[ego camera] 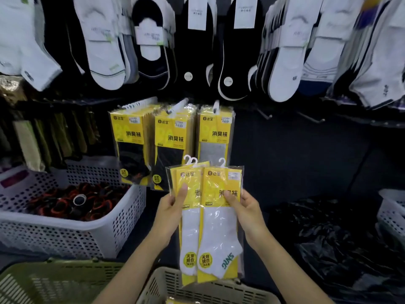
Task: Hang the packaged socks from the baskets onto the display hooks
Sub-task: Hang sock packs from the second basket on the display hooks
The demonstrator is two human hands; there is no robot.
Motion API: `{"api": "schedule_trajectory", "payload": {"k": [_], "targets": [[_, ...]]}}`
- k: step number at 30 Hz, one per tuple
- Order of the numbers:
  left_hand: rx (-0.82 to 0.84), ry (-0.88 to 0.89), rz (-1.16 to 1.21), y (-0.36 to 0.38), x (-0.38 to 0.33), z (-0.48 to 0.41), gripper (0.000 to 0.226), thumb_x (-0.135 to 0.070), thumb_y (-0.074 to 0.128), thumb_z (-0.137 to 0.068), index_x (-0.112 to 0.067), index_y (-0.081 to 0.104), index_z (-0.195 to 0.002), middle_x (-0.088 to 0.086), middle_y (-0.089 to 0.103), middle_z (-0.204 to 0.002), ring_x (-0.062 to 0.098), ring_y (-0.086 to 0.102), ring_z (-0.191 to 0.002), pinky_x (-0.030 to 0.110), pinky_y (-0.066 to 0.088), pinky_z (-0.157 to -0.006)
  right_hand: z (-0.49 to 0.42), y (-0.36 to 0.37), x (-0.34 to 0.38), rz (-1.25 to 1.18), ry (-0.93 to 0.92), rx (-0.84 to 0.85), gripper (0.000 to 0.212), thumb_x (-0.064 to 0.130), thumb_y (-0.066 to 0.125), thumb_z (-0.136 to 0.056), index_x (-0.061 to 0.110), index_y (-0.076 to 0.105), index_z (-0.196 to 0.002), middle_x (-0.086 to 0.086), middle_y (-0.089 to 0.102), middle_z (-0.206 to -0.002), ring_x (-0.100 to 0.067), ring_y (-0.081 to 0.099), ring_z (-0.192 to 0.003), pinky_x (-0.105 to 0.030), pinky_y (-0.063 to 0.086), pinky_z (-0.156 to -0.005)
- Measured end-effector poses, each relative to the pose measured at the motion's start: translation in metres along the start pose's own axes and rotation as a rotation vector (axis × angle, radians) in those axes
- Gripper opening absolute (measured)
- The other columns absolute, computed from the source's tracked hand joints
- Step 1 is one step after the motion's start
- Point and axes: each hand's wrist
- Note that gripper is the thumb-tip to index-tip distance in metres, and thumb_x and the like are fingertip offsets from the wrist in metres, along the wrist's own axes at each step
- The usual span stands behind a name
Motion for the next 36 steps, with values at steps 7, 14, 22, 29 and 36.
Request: {"api": "schedule_trajectory", "payload": {"k": [7,14,22,29,36], "targets": [[-0.215,0.095,-0.160,-0.033,-0.041,-0.036,0.042,-0.067,0.050,-0.075,-0.036,0.041,-0.049,-0.011,0.037,-0.051,0.004,0.038,-0.047,0.013,0.033,-0.051,-0.042,0.002,0.036,0.071,-0.108,-0.097,0.016,0.020,0.051,-0.098,0.018,0.066,-0.099,0.005,0.076,-0.088,-0.008,0.072,-0.077,-0.015,0.053,-0.057],[-0.312,0.201,-0.216,-0.047,-0.078,-0.064,0.053,-0.059,0.050,-0.082,-0.023,0.022,-0.056,-0.013,0.020,-0.040,0.001,0.022,-0.037,0.017,0.023,-0.049,-0.095,0.022,0.073,0.146,-0.188,-0.133,0.014,0.020,0.052,-0.098,0.020,0.066,-0.094,0.001,0.074,-0.094,-0.012,0.070,-0.085,-0.027,0.055,-0.076],[-0.322,0.180,-0.138,-0.040,-0.082,-0.075,0.045,-0.062,0.050,-0.081,-0.028,0.028,-0.062,-0.018,0.034,-0.059,-0.005,0.034,-0.040,0.012,0.027,-0.049,-0.130,0.045,0.065,0.221,-0.138,-0.125,0.014,0.019,0.053,-0.097,0.017,0.064,-0.090,-0.014,0.070,-0.105,-0.028,0.066,-0.098,-0.042,0.053,-0.091],[-0.336,0.171,-0.121,-0.036,-0.078,-0.072,0.049,-0.050,0.050,-0.088,-0.024,0.028,-0.053,-0.012,0.023,-0.039,0.002,0.027,-0.036,0.012,0.030,-0.046,-0.157,0.039,0.052,0.151,0.022,-0.353,0.025,0.033,0.071,-0.084,0.010,0.063,-0.080,-0.007,0.065,-0.087,-0.017,0.058,-0.077,-0.026,0.047,-0.063],[-0.304,0.134,-0.100,-0.031,-0.069,-0.066,0.052,-0.045,0.051,-0.091,-0.021,0.023,-0.055,-0.012,0.021,-0.039,0.003,0.023,-0.035,0.023,0.026,-0.054,-0.146,0.025,0.042,0.299,0.020,-0.547,0.027,0.026,0.075,-0.081,0.010,0.056,-0.092,-0.009,0.062,-0.096,-0.014,0.051,-0.072,-0.027,0.041,-0.065]]}}
Point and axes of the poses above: each hand's wrist, its own z-axis away from the middle knuckle, its own y-axis out of the palm, x = y × z
